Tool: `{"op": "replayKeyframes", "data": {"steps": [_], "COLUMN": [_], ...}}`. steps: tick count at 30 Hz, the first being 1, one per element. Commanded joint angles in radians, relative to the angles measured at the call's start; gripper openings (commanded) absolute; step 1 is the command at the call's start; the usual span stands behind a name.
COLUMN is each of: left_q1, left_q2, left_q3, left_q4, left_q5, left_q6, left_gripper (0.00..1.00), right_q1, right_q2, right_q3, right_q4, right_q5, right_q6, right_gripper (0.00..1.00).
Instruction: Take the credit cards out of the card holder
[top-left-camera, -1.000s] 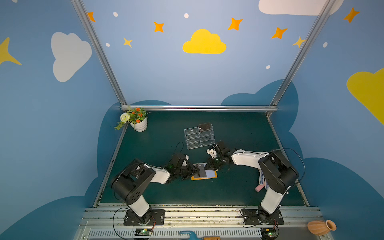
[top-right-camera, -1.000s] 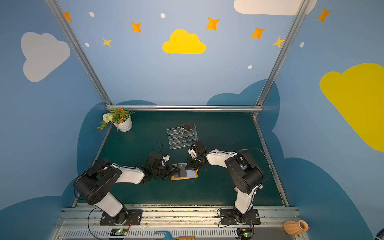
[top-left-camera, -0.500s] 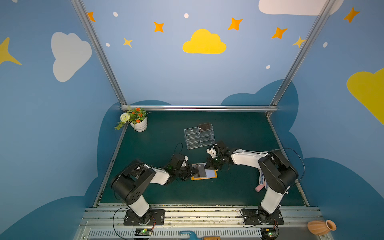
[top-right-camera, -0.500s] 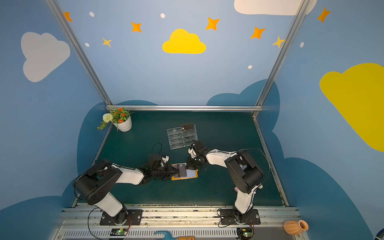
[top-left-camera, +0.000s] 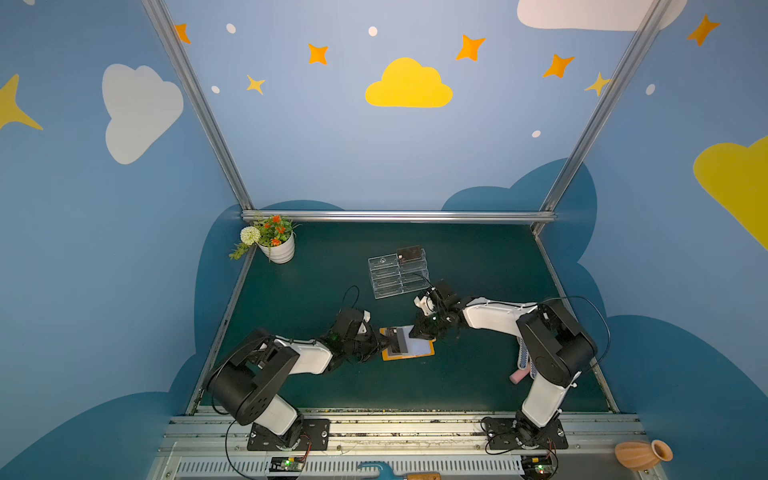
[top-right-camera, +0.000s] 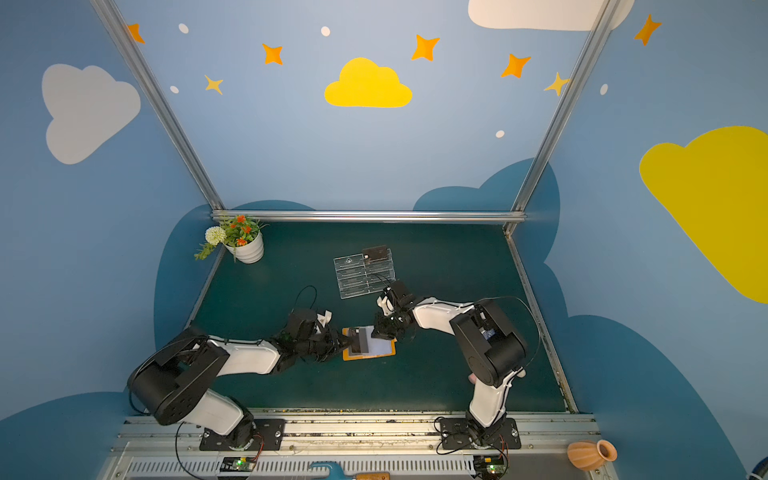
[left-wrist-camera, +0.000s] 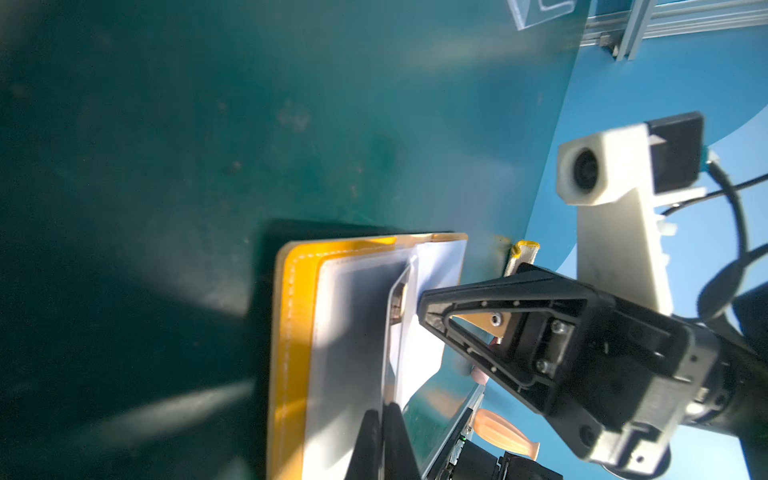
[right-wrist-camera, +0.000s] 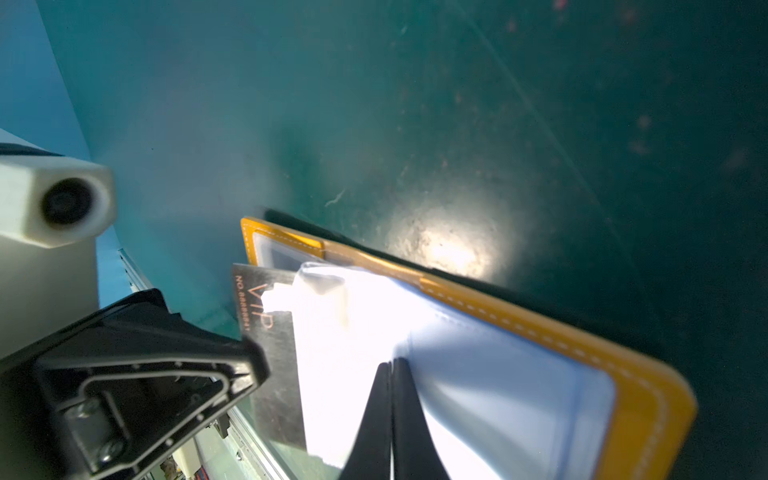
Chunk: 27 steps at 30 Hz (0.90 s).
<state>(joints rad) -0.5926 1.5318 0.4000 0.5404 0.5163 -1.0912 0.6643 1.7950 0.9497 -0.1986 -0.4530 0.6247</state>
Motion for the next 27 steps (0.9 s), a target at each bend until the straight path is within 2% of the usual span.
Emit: {"op": "replayKeyframes", "data": {"steps": [1,4,5,8,9,11,14,17,19,24,27], "left_q1": [0.007,0.008,0.008,0.009,0.010,0.010,0.010,0.011,0.009,0.008,0.008], "left_q2": [-0.004,-0.004,-0.009,-0.028,-0.034,-0.044,-0.059,-0.079,-0.086,-0.091,-0.085], "left_q3": [0.006,-0.006,-0.013,-0.027,-0.030,-0.036,-0.045,-0.052,-0.052,-0.059,-0.053], "left_q4": [-0.041,-0.019,-0.011,-0.012,-0.012,-0.015,-0.018,-0.027,-0.038,-0.041,-0.043], "left_q5": [-0.023,-0.026,-0.034,-0.050,-0.054,-0.063,-0.071,-0.074,-0.074,-0.068,-0.063], "left_q6": [0.022,0.005,-0.002,-0.017,-0.019,-0.022,-0.024,-0.023,-0.018,-0.012,-0.010], "left_gripper": [0.04,0.04,0.04,0.04,0.04,0.04,0.04,0.04,0.04,0.04,0.04], "right_q1": [-0.008,-0.006,-0.006,0.001,0.006,0.022,0.048,0.058,0.060,0.073,0.080], "right_q2": [-0.014,-0.062,-0.085,-0.160,-0.176,-0.202,-0.207,-0.179,-0.152,-0.093,-0.045], "right_q3": [-0.018,-0.045,-0.060,-0.122,-0.142,-0.174,-0.199,-0.199,-0.189,-0.143,-0.115], "right_q4": [-0.024,0.040,0.070,0.183,0.218,0.284,0.338,0.355,0.364,0.382,0.371], "right_q5": [0.009,-0.040,-0.049,-0.074,-0.077,-0.078,-0.062,-0.053,-0.057,-0.060,-0.063], "right_q6": [0.009,0.063,0.096,0.226,0.263,0.332,0.394,0.403,0.401,0.388,0.379], "right_gripper": [0.00,0.02,0.13,0.39,0.44,0.50,0.52,0.52,0.47,0.21,0.10]}}
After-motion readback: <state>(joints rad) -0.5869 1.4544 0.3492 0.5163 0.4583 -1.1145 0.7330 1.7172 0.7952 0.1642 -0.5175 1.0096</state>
